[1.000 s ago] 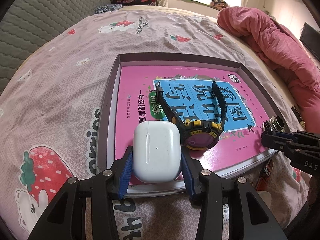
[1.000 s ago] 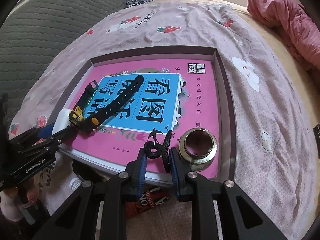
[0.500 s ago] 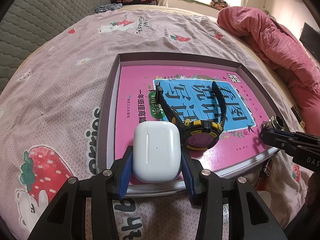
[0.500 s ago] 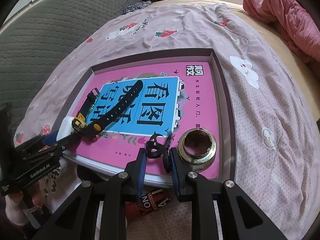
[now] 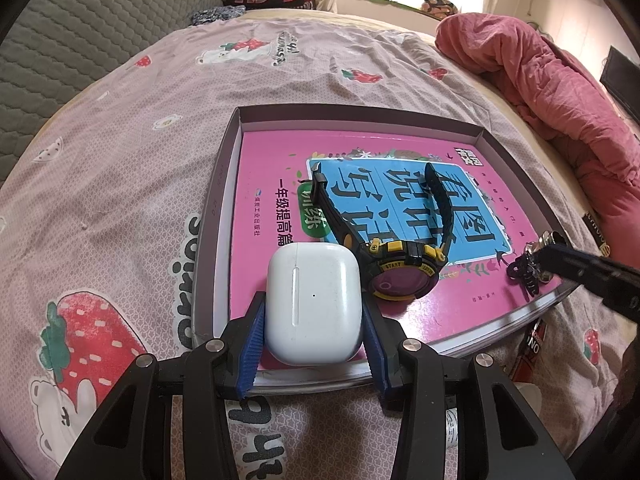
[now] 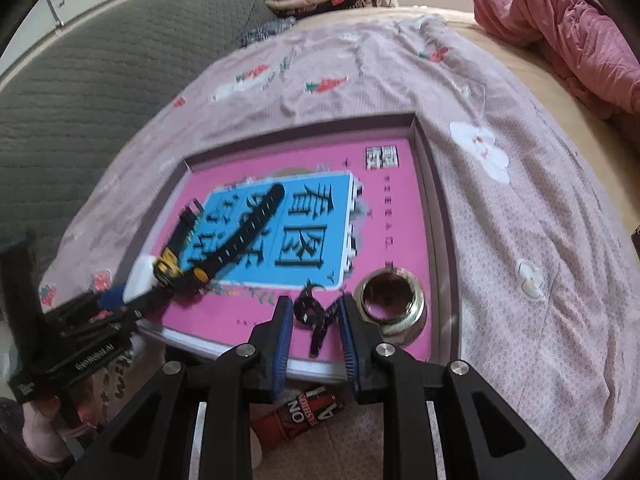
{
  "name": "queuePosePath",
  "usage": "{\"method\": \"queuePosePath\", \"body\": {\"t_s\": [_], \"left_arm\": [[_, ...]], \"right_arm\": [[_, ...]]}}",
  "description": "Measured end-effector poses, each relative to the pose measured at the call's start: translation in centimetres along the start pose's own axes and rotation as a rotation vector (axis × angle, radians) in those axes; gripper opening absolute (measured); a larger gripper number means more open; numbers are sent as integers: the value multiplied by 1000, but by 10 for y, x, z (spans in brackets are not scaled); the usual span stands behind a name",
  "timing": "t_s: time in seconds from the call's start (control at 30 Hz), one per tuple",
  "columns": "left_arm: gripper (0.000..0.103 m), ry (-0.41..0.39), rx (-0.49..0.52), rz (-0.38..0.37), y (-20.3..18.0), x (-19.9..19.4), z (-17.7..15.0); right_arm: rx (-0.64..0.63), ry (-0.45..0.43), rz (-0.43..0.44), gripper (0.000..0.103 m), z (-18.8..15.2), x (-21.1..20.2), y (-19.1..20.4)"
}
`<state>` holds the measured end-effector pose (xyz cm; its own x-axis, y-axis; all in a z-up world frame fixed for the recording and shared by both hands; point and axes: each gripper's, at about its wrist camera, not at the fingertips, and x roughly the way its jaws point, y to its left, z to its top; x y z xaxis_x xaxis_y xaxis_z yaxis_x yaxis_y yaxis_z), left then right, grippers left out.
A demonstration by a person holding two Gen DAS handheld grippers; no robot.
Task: Organize rigid objects
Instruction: 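Set the earbud case on the workbook with the left gripper while the right releases the keys in the tray, then withdraw both grippers from the tray toward the remaining items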
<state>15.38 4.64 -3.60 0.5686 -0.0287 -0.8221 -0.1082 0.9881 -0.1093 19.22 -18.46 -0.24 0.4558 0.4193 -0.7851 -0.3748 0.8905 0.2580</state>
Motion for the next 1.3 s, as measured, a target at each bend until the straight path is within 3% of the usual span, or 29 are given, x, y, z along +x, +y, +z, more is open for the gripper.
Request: {"method": "queuePosePath", "body": {"t_s": [0.57, 0.73, 0.9, 1.0, 1.13, 1.3], "left_arm": [[46, -14, -7, 2, 0, -5, -2], [47, -41, -19, -10, 2, -13, 1], [47, -48, -23, -13, 3, -17, 2], [49, -60, -26, -20, 3, -21, 3], [58, -77, -30, -29, 4, -27, 3], [59, -86, -33, -25, 6, -32, 3]], "right_arm": [[-36, -55, -19, 24, -1, -10, 4], [-32, -60, -21, 31, -1, -10, 3], [-46, -74, -21, 31, 0, -12, 5], [-65, -98, -25, 31, 0, -16, 8], [-83, -123, -31, 32, 0, -20, 12], [-97, -143, -42, 43, -1, -25, 13]]}}
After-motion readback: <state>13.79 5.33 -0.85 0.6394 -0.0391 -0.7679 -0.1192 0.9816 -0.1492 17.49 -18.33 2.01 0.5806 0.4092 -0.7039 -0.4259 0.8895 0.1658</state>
